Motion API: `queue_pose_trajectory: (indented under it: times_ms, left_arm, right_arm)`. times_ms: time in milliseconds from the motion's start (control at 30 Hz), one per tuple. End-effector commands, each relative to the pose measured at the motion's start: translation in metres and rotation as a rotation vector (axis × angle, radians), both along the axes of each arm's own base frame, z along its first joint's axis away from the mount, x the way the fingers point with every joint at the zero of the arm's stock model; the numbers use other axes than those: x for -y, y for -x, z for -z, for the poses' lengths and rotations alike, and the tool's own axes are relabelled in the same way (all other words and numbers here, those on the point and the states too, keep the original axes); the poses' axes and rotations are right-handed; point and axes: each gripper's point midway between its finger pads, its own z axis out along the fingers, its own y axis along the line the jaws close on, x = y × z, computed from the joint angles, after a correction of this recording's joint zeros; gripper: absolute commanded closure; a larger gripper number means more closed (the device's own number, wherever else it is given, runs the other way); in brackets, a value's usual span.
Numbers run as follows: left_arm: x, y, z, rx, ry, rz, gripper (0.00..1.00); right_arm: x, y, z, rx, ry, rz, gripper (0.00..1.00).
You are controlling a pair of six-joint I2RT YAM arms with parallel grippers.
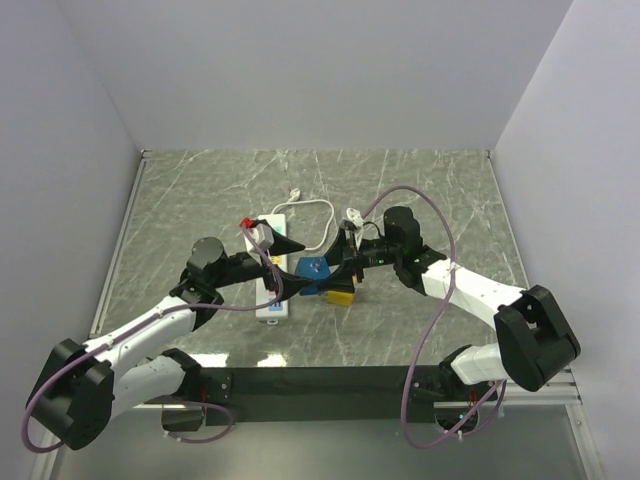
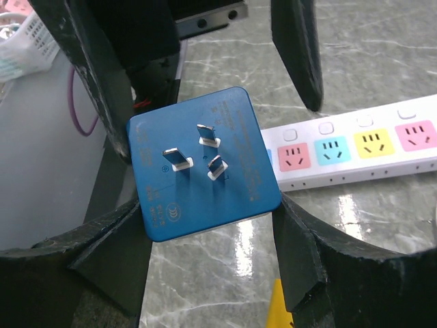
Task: Insert the plug
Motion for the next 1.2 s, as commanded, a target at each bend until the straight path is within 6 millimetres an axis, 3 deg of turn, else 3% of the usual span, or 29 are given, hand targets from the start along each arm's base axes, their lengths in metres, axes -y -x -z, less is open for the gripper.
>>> queue_pose_trajectory:
  times_ms: [0,133,300,400,433,600,667,700,800,833,933,1000,1167]
  left_arm:
    - [0.009,0.000,-0.012,0.048,-0.010,0.034,0.01]
    - [0.015,0.002,-0.005,0.034,-0.041,0.047,0.01]
    - [0.019,0.002,-0.001,0.025,-0.063,0.061,0.09]
    - [0.023,0.004,0.002,0.013,-0.074,0.082,0.29]
    - [0.024,0.005,0.003,0.010,-0.080,0.093,0.43]
    - [0.029,0.003,0.010,-0.011,-0.106,0.105,0.76]
    - [0.029,0.000,0.010,-0.012,-0.106,0.090,0.99]
    - [0.029,-0.001,0.011,-0.021,-0.104,0.084,0.99]
    - [0.027,-0.005,0.007,-0.021,-0.086,0.046,0.99]
    - [0.026,-0.008,0.002,-0.014,-0.072,0.026,0.99]
    - [0.022,-0.016,0.000,-0.030,-0.052,-0.039,0.99]
    - [0.020,-0.022,-0.004,-0.041,-0.030,-0.081,1.00]
    - [0.013,-0.028,-0.015,-0.064,0.033,-0.130,1.00]
  right_arm:
    - [-0.004,0.006,-0.022,0.077,-0.051,-0.047,1.00]
    - [-0.005,0.001,-0.021,0.074,-0.049,-0.031,1.00]
    - [-0.004,-0.002,-0.022,0.085,-0.042,-0.015,1.00]
    - [-0.004,-0.002,-0.024,0.088,-0.043,-0.012,1.00]
    - [-0.005,-0.003,-0.023,0.086,-0.040,-0.008,1.00]
    - [-0.003,-0.010,-0.022,0.101,-0.026,0.039,1.00]
    - [0.000,-0.012,-0.022,0.112,-0.022,0.064,1.00]
    - [0.001,-0.016,-0.023,0.116,-0.022,0.084,0.99]
    - [0.004,-0.019,-0.027,0.130,-0.037,0.123,0.85]
    - [0.005,-0.021,-0.031,0.140,-0.045,0.140,0.75]
    - [0.011,-0.030,-0.036,0.148,-0.061,0.221,0.16]
    - [0.015,-0.032,-0.039,0.161,-0.072,0.259,0.09]
    - [0.022,-0.040,-0.041,0.196,-0.087,0.353,0.06]
